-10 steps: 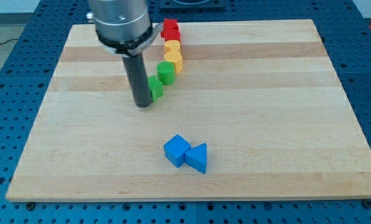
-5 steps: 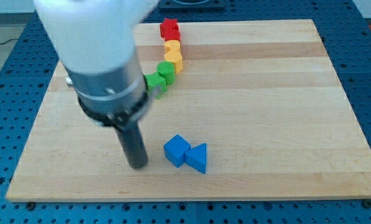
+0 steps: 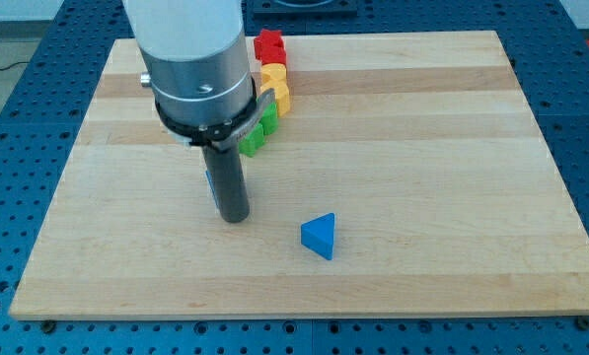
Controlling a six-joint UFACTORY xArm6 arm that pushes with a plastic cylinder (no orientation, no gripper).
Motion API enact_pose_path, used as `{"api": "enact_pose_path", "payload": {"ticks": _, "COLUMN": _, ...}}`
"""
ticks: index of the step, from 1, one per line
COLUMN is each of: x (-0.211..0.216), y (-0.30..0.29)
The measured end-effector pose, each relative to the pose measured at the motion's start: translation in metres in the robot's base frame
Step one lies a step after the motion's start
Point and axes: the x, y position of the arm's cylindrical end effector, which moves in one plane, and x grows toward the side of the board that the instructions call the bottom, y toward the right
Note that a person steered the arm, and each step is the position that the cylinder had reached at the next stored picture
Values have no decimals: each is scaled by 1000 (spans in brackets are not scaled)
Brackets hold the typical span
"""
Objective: Separate the blue cube from the blue triangle
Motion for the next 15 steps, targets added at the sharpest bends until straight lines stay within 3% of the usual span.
{"api": "enact_pose_path", "payload": {"ticks": 1, "x": 30, "y": -5}}
{"api": "enact_pose_path", "payload": {"ticks": 2, "x": 23, "y": -35}}
{"api": "enact_pose_path", "payload": {"ticks": 4, "x": -18, "y": -36}}
{"api": "enact_pose_path", "payload": {"ticks": 7, "x": -33, "y": -62}}
{"api": "enact_pose_path", "payload": {"ticks": 12, "x": -62, "y": -22}}
{"api": "enact_pose_path", "payload": {"ticks": 13, "x": -58, "y": -36}}
{"api": "enact_pose_path", "payload": {"ticks": 15, "x": 12, "y": -24}}
